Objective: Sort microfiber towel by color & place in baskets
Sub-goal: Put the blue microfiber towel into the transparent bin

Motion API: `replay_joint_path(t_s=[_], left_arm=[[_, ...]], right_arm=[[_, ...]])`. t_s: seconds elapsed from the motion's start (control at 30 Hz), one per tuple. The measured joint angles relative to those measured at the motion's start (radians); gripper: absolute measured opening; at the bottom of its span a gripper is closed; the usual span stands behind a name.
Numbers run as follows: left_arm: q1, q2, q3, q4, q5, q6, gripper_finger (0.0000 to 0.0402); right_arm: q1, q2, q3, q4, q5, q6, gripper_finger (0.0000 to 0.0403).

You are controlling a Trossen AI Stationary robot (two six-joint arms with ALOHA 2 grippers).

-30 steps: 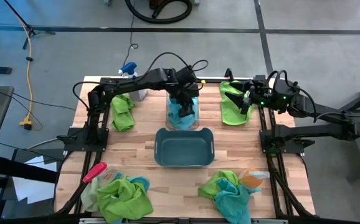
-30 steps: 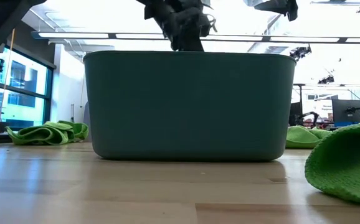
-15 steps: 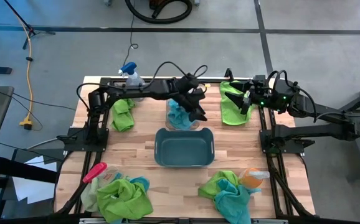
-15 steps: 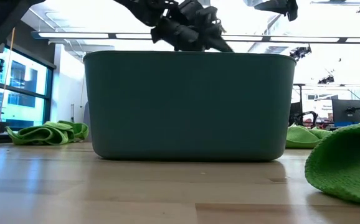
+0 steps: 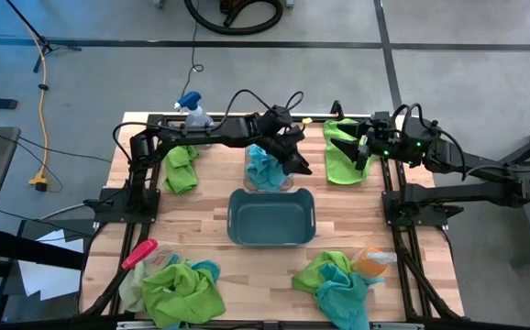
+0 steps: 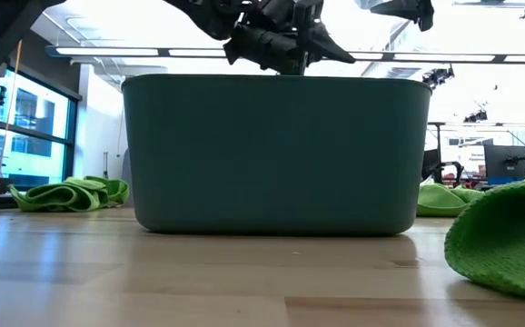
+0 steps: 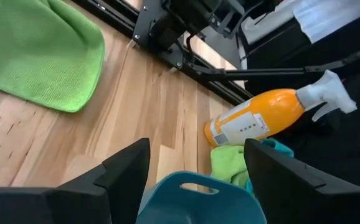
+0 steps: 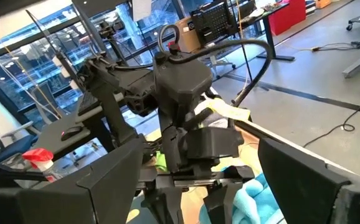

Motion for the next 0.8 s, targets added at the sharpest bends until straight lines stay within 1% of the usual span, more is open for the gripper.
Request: replay_joint_path(t_s=[0.17, 0.2, 0.27, 0.37, 0.43, 0.5, 0.57, 0.6, 0.67, 0.8], left_arm=[[0.0, -0.056, -0.02, 0.042, -0.029, 0.008, 0.0248], [0.004, -0.081, -0.046, 0.078, -0.046, 0.008, 0.0248], [0.02, -0.151, -0.146, 0.153, -0.059, -0.013, 0.0248], [0.055, -0.264, -0.365, 0.37, -0.113, -0.112, 0.0248], [0.067, -0.319, -0.522, 0.611, -0.169, -0.218, 0.0248], [0.07, -0.354, -0.65, 0.843, -0.241, -0.363, 0.0248], [0.066, -0.352, -0.729, 1.049, -0.301, -0.474, 0.0248], [0.064, -0.349, -0.752, 1.11, -0.318, -0.518, 0.0248], [0.053, -0.338, -0.749, 1.175, -0.342, -0.568, 0.0248], [0.029, -0.338, -0.67, 1.17, -0.323, -0.52, 0.0248]], right_arm=[[0.0, 0.0, 0.0, -0.007, -0.003, 0.0, 0.0316], [0.0, 0.0, 0.0, -0.006, -0.003, 0.0, 0.0316], [0.0, 0.0, 0.0, -0.006, -0.006, 0.0, 0.0316], [0.0, 0.0, 0.0, -0.006, -0.006, -0.003, 0.0316], [0.0, 0.0, 0.0, -0.006, -0.006, -0.009, 0.0316], [0.0, 0.0, 0.0, 0.004, -0.005, -0.004, 0.0316], [0.0, 0.006, 0.0, 0.012, 0.009, 0.02, 0.0316], [0.0, 0.013, 0.0, 0.014, 0.019, 0.026, 0.0316], [0.0, 0.039, 0.0, 0.014, 0.025, 0.037, 0.0316], [0.0, 0.131, 0.0, 0.012, 0.001, 0.025, 0.0316]])
